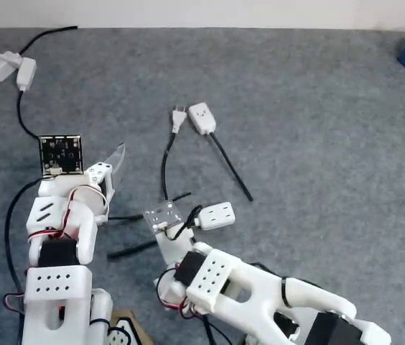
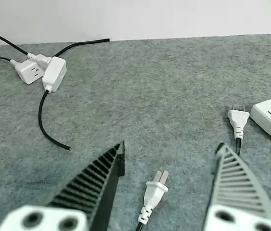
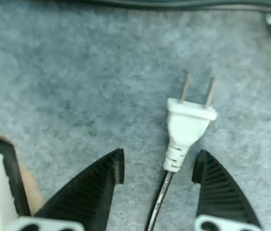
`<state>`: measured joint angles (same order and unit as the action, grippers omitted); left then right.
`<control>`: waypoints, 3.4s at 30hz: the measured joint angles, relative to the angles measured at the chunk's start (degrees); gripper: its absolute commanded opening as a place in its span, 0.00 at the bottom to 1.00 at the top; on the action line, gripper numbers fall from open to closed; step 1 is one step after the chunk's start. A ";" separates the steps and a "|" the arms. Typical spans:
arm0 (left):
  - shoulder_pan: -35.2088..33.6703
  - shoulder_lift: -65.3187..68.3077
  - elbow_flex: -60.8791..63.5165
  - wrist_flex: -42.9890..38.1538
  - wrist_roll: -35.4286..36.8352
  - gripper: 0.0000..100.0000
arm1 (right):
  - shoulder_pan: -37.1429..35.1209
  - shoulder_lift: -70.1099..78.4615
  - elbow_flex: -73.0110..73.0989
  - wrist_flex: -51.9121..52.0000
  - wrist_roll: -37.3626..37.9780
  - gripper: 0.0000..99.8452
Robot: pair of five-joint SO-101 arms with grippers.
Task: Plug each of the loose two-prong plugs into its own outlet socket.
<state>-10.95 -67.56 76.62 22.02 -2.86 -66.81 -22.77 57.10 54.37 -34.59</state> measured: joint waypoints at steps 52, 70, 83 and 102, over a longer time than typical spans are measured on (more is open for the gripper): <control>-1.23 0.00 0.00 0.00 0.00 0.29 | 10.11 11.60 -5.19 5.01 18.64 0.01; -1.23 0.00 -6.07 9.23 0.00 0.29 | 41.05 12.57 -44.75 30.86 55.82 0.01; 0.18 0.00 -13.19 18.11 0.00 0.34 | 36.31 19.87 -43.78 12.31 60.57 0.01; 6.33 26.64 -35.96 24.35 -4.66 0.40 | 27.87 -16.18 -12.31 -11.78 52.40 0.01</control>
<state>-4.62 -40.92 40.66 46.37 -7.52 -38.95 -38.95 44.79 42.59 17.80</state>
